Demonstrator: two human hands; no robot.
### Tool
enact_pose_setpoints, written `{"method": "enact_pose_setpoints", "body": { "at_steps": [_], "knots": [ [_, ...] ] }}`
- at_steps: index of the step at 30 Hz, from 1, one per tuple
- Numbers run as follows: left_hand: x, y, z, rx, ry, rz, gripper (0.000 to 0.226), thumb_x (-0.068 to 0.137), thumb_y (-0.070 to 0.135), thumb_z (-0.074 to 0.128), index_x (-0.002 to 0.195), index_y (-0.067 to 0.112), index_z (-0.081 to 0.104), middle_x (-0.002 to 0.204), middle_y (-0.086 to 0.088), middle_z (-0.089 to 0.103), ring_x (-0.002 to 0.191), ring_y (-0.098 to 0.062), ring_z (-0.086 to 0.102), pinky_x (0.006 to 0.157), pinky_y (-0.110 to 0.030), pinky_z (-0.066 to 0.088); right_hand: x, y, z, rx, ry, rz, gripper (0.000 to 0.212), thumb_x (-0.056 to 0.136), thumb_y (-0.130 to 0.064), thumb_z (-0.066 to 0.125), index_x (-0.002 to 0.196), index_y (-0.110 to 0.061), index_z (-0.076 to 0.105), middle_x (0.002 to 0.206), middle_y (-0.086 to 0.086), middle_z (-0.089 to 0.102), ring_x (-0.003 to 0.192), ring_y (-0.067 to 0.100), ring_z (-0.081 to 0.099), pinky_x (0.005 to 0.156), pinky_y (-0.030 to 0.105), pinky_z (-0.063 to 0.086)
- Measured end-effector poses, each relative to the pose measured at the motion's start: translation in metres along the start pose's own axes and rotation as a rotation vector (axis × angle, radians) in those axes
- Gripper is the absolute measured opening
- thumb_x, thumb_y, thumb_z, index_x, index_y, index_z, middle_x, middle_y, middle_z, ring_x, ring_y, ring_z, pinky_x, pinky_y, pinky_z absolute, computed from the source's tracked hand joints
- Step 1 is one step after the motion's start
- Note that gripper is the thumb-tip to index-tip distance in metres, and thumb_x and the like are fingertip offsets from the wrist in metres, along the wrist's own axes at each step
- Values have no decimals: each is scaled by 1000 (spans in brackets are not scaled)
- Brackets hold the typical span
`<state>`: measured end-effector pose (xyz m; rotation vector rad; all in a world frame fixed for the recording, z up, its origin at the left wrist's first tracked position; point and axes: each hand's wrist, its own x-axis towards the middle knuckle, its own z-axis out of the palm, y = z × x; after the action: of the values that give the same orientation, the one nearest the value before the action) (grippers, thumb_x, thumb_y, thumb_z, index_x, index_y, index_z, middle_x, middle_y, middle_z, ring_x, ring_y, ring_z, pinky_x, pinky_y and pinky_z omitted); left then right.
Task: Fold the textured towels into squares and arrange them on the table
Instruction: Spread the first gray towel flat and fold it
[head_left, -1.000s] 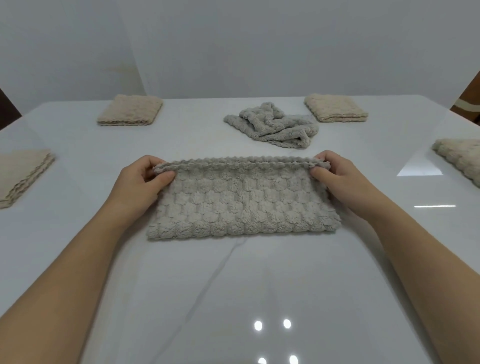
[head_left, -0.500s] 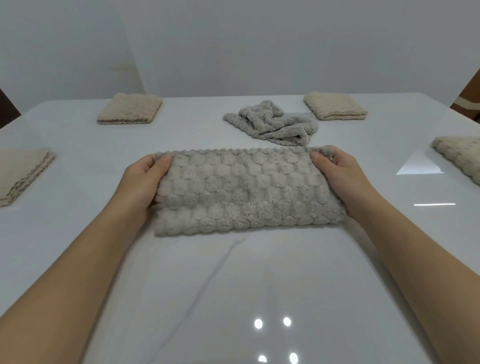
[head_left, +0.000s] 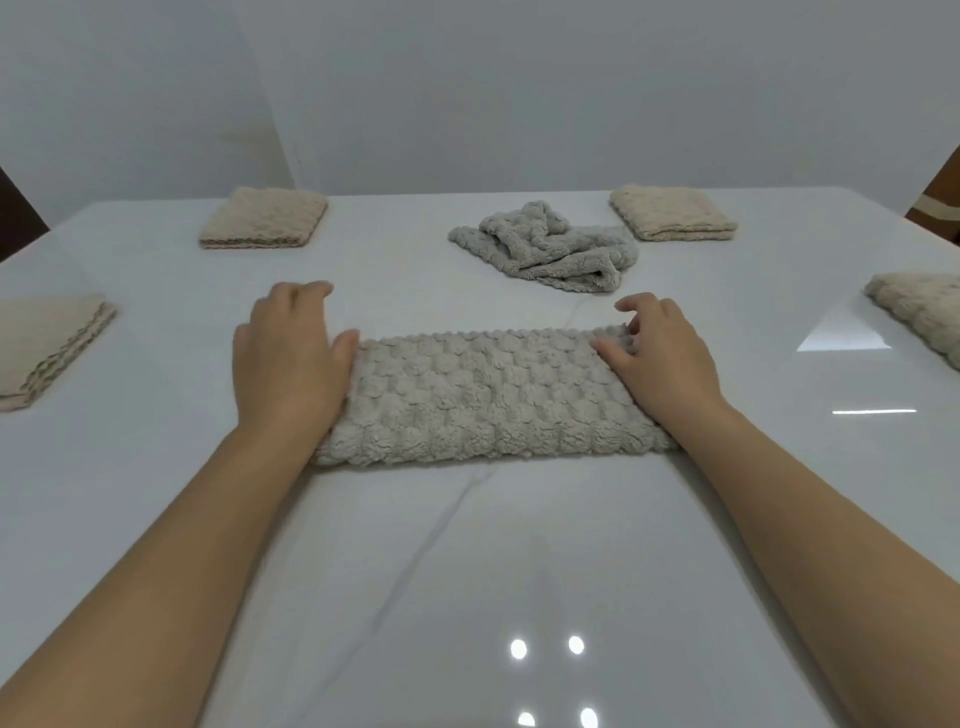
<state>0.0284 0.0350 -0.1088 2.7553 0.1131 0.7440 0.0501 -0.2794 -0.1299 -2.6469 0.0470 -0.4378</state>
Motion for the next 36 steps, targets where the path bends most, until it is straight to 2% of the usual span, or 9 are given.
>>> {"method": "enact_pose_setpoints", "body": {
  "at_steps": [2, 5, 7, 9, 15, 21, 25, 28, 36],
  "knots": [
    [-5, 29, -6, -80, -13, 145, 46, 94, 26, 51, 136, 7, 48, 139, -15, 48, 126, -33, 43, 103, -42, 31, 0, 1, 3, -30, 17, -23, 51, 90, -41, 61, 132, -17, 44, 119, 9, 51, 103, 28, 54, 84, 44, 47],
    [-25, 87, 5, -86, -334, 355, 59, 101, 39, 30, 152, 12, 18, 160, -5, 15, 148, -20, 10, 120, -40, 8, -1, 0, 1, -47, 4, -12, 54, 90, -42, 61, 134, -17, 43, 122, 10, 50, 106, 30, 53, 85, 46, 46],
    [-39, 112, 21, -11, -540, 433, 65, 100, 50, 17, 154, 16, 0, 162, 0, -5, 148, -14, -9, 120, -43, -3, -1, 0, 0, -37, -4, -4, 53, 90, -42, 61, 134, -17, 44, 122, 10, 50, 106, 30, 53, 85, 47, 46],
    [-41, 107, 30, 44, -624, 427, 69, 98, 56, 10, 153, 18, -5, 161, 0, -11, 147, -14, -12, 120, -45, -4, -2, 0, 1, -33, -2, -5, 53, 90, -42, 61, 134, -18, 44, 121, 9, 50, 105, 29, 54, 85, 47, 47],
    [-29, 16, 11, 152, -617, 184, 70, 97, 55, 9, 153, 17, -6, 161, 1, -13, 147, -13, -13, 120, -40, -5, -1, 2, -1, -42, -12, -9, 54, 90, -45, 60, 134, -18, 43, 121, 9, 52, 106, 28, 54, 86, 46, 47],
    [-31, 14, 12, 140, -589, 189, 69, 98, 52, 10, 153, 14, -5, 161, -1, -10, 147, -14, -12, 120, -40, -5, -8, -26, -20, -187, 72, -89, 52, 97, -41, 44, 141, -15, 40, 141, 10, 46, 130, 29, 39, 103, 45, 29],
    [-31, 12, 12, 124, -590, 196, 67, 99, 50, 11, 153, 13, -4, 161, -2, -9, 148, -14, -11, 120, -39, -6, -30, -90, -5, -149, -231, -374, 57, 102, -36, 25, 152, -11, 18, 161, 5, 16, 149, 22, 6, 119, 49, 8],
    [-32, 12, 10, 109, -583, 191, 63, 101, 44, 12, 154, 13, -3, 162, -1, -8, 148, -14, -10, 120, -38, -7, -42, -117, 26, -207, -450, -410, 60, 103, -42, 17, 155, -15, 2, 163, 0, -5, 149, 19, -10, 119, 48, -5],
    [-31, 4, 8, 79, -598, 142, 60, 102, 41, 10, 153, 15, -5, 161, 2, -11, 147, -13, -13, 119, -43, -8, -35, -70, 21, -302, -450, -269, 66, 99, -56, 10, 155, -24, -1, 162, -5, -7, 149, 16, -8, 119, 47, -5]
  ]
}}
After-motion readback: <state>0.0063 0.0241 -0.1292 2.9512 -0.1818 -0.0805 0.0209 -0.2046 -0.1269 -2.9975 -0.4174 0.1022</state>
